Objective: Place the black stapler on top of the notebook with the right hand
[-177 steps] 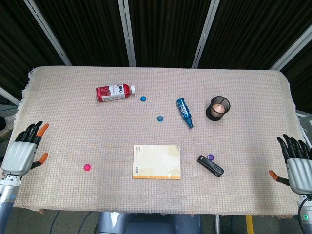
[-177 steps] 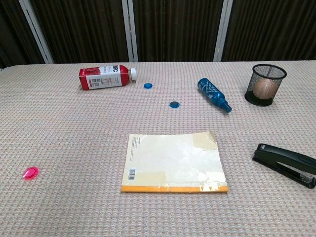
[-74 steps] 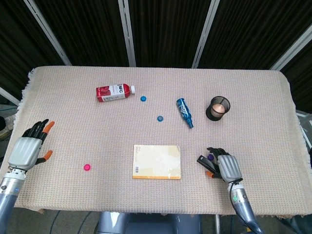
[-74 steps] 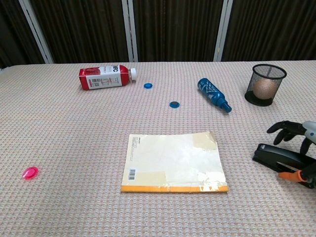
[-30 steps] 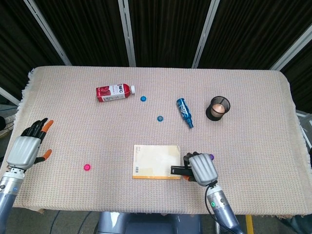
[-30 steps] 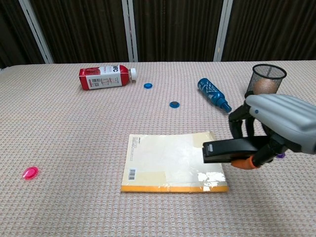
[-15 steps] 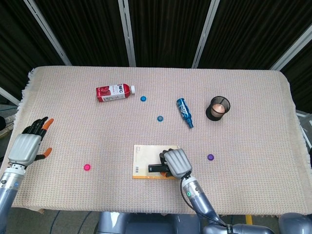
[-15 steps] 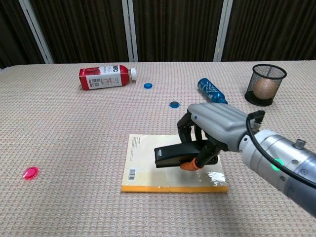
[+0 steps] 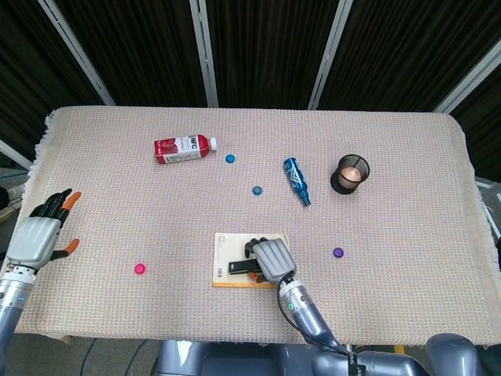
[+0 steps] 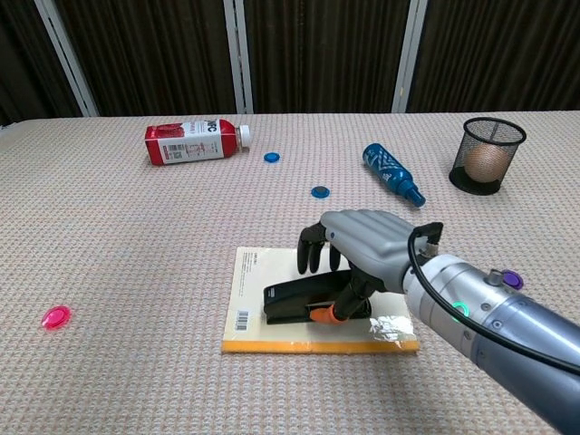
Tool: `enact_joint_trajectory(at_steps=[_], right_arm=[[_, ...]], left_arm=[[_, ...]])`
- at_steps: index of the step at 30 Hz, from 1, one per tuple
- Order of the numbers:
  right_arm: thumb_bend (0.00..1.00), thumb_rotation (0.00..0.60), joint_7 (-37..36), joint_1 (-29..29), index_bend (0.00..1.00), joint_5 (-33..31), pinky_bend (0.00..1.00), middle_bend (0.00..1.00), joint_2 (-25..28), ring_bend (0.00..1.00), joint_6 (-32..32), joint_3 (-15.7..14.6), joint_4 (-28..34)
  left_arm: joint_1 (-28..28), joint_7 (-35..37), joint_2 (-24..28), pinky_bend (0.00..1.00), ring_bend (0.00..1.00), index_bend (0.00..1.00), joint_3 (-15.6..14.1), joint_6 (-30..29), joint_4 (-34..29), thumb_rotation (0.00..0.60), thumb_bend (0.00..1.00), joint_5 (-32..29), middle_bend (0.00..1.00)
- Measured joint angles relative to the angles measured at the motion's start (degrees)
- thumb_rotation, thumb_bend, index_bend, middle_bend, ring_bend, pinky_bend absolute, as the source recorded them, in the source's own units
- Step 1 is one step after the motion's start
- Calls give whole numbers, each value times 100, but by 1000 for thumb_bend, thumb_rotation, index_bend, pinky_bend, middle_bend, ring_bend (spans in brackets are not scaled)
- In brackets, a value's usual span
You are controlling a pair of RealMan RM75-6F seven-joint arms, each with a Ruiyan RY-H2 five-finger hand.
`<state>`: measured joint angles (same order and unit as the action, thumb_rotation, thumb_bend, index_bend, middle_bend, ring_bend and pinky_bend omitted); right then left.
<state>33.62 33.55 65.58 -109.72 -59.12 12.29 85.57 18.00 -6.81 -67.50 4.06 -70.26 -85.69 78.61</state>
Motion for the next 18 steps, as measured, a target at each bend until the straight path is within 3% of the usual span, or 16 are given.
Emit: enact_joint_trajectory(at_steps=[4, 10, 13, 18], right_arm=[[160, 600, -53, 11, 2, 33, 455, 93, 79, 128, 7, -88, 52], [161, 600, -23, -37, 0, 81, 287, 0, 302, 7, -146, -177, 315], [160, 600, 175, -111, 0, 122, 167, 0, 545, 0, -324, -261, 537], [159, 600, 379, -307, 0, 193, 49, 0, 1309, 0, -579, -433, 1155]], left_arm=[[-4, -20, 0, 212, 38, 39, -13, -27, -23, 600, 295, 35, 0], [-1, -41, -12, 212, 38, 39, -5, -26, -5, 600, 296, 13, 0], [-1, -51, -16, 211, 38, 39, 0, -33, -4, 600, 296, 7, 0], [-21, -106, -20, 195, 38, 39, -10, -112, -52, 600, 296, 52, 0]])
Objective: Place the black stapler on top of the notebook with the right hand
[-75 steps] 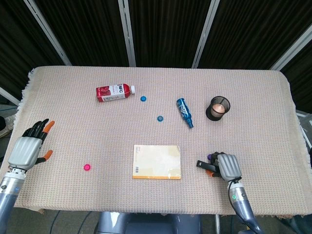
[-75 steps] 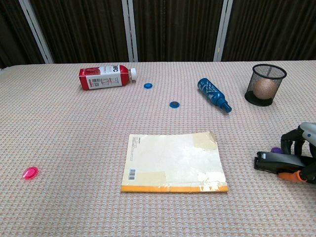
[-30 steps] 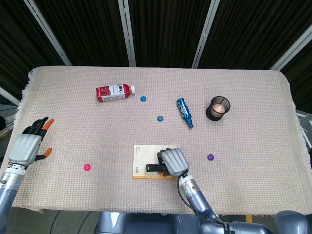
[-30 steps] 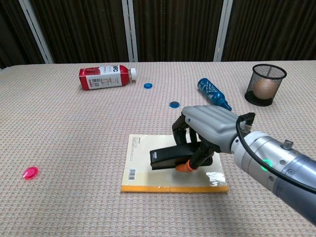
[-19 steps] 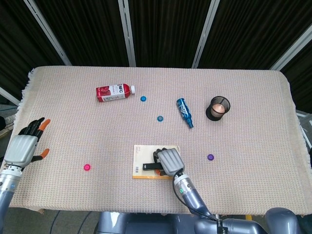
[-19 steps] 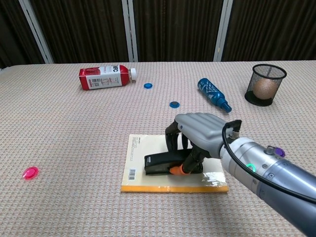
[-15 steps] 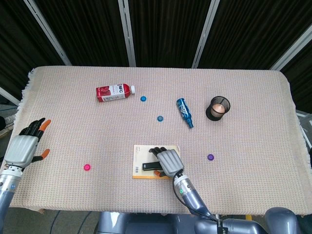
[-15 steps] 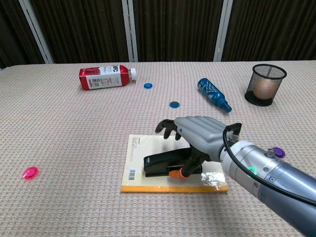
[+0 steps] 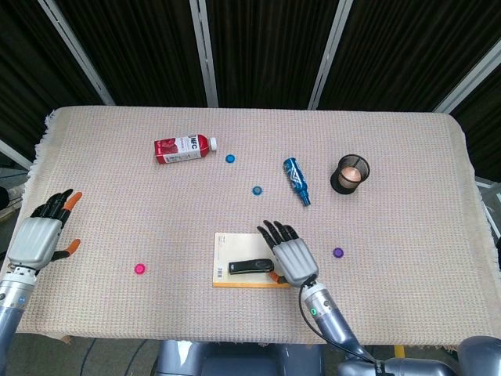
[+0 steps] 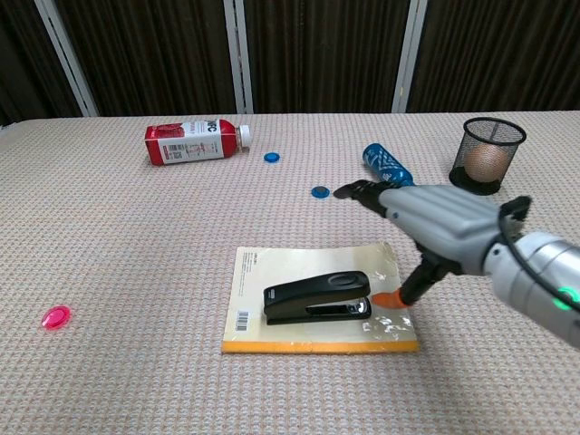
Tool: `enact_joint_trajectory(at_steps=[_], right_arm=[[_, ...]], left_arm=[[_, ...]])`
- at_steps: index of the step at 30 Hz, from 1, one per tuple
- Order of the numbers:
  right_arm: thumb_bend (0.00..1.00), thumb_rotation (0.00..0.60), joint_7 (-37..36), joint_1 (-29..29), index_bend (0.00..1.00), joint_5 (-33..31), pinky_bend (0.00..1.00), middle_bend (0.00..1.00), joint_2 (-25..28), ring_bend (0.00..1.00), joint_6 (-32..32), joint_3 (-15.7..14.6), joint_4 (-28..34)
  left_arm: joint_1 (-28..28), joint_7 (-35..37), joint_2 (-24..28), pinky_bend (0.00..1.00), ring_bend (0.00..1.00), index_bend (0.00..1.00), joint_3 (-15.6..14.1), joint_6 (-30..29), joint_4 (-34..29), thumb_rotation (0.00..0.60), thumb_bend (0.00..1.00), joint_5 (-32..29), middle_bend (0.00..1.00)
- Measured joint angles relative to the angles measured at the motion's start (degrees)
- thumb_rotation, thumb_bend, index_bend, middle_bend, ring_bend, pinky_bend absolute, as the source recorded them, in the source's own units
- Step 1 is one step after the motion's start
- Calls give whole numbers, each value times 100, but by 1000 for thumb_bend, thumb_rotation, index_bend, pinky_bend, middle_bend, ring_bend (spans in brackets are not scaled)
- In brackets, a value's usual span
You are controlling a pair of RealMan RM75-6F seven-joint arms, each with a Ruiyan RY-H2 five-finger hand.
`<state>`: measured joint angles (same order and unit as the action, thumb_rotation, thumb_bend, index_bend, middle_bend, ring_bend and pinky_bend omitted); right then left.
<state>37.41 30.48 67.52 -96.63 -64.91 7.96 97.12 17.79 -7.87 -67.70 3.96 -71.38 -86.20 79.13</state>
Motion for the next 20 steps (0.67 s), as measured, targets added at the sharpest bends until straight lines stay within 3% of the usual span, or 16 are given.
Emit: enact_joint_trajectory(at_steps=[5, 11, 16, 20], right_arm=[[159, 600, -62, -250, 0, 188, 0, 0, 946, 0, -290, -142, 388], [158, 600, -1043, -554, 0, 482, 0, 0, 1781, 0, -515, -216, 316], [158, 600, -2400, -953, 0, 910, 0, 0, 2296, 0, -907, -322, -270], [150, 600, -3038, -1419, 0, 1284, 0, 0, 2504, 0, -1545, -476, -974]], left_arm=[[-3, -165, -44, 173, 39, 38, -10, -40, -35, 600, 296, 22, 0], [3, -360, -117, 161, 38, 39, 2, -64, -59, 600, 297, -25, 0], [-32, -421, -128, 161, 35, 38, 4, -171, -117, 600, 296, -3, 0], [-71, -417, -102, 160, 33, 38, -17, -259, -196, 600, 296, 75, 0]])
